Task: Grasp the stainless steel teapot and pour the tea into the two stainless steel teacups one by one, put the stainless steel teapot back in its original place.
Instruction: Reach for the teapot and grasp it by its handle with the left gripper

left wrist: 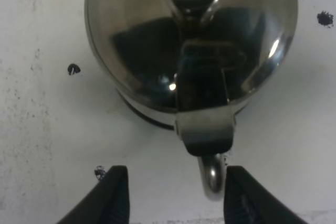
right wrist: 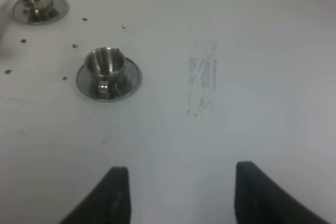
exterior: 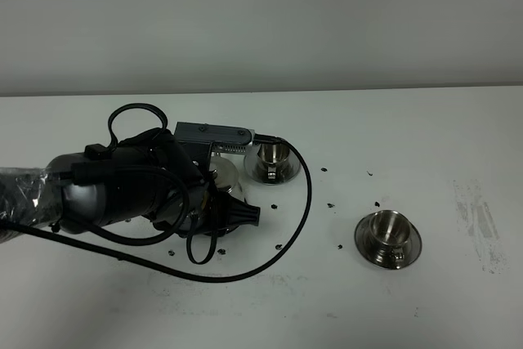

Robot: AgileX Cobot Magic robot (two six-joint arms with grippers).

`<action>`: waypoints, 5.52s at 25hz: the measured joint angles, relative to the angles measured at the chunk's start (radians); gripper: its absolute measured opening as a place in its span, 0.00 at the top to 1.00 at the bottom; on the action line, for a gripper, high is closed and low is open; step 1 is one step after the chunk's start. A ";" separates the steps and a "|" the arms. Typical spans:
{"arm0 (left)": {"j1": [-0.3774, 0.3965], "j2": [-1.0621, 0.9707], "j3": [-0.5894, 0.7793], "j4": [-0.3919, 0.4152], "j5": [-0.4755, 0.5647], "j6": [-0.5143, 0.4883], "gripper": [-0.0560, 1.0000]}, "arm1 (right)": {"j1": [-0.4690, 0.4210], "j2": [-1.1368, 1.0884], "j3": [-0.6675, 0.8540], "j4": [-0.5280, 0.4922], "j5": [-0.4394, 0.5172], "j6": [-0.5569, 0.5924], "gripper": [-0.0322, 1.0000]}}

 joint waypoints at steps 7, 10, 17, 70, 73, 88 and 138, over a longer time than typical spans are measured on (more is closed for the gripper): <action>0.000 0.000 0.000 -0.003 -0.007 0.000 0.54 | 0.000 0.000 0.000 0.000 0.000 0.000 0.55; 0.000 0.001 0.000 -0.017 -0.015 0.000 0.54 | 0.000 0.000 0.000 0.000 0.000 0.000 0.55; 0.000 0.031 0.000 -0.003 -0.034 0.000 0.54 | 0.000 0.000 0.000 0.000 0.000 0.000 0.55; 0.190 -0.142 -0.002 -0.355 0.088 0.593 0.54 | 0.000 0.000 0.000 0.000 -0.001 0.000 0.55; 0.193 -0.135 -0.035 -0.414 0.104 0.677 0.54 | 0.000 0.000 0.000 0.000 -0.001 0.000 0.55; 0.176 0.024 -0.232 -0.414 0.309 0.704 0.54 | 0.000 0.000 0.000 0.000 -0.001 0.000 0.55; 0.185 0.192 -0.333 -0.464 0.245 0.679 0.55 | 0.000 0.000 0.000 0.000 -0.001 0.000 0.55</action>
